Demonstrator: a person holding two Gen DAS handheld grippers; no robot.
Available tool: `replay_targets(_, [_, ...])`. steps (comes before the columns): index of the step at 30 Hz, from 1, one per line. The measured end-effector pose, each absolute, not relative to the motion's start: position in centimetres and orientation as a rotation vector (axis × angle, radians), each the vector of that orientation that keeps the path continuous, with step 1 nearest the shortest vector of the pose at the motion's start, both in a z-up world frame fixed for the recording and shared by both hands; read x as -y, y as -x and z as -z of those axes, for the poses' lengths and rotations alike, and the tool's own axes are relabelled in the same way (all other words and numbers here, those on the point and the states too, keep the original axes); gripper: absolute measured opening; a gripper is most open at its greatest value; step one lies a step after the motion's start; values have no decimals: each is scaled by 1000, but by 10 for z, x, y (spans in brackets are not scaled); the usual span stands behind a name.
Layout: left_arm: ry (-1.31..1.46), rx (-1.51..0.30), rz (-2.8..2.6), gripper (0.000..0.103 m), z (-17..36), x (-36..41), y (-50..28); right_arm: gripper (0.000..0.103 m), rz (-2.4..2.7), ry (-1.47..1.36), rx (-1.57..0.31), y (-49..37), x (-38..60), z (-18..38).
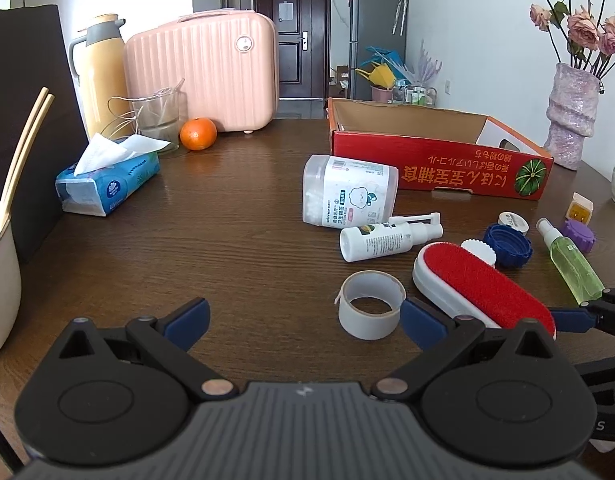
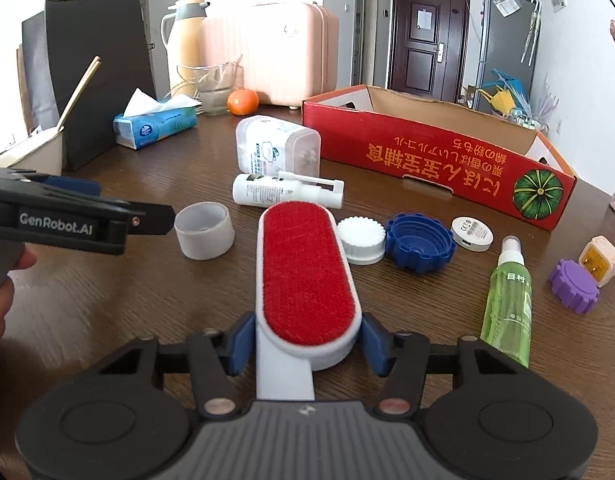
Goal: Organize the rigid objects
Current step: 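Lift the lint brush with the right tool while the left tool grasps the white tape roll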
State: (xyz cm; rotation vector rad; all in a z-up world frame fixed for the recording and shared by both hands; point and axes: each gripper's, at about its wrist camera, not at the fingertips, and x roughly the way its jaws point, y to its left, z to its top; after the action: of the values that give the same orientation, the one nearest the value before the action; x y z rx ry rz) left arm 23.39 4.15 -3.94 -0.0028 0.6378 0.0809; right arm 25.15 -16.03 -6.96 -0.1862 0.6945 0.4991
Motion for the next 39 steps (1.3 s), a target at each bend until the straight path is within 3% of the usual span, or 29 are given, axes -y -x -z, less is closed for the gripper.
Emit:
replay_targets(16, [-23,-655,-84,103,42,-33,-236,55,-445,72,-558,-230,182,50])
replay_targets(39, [-18,-698,-60,103,59,-12,-282,55,-318,1,-524,-239,202,50])
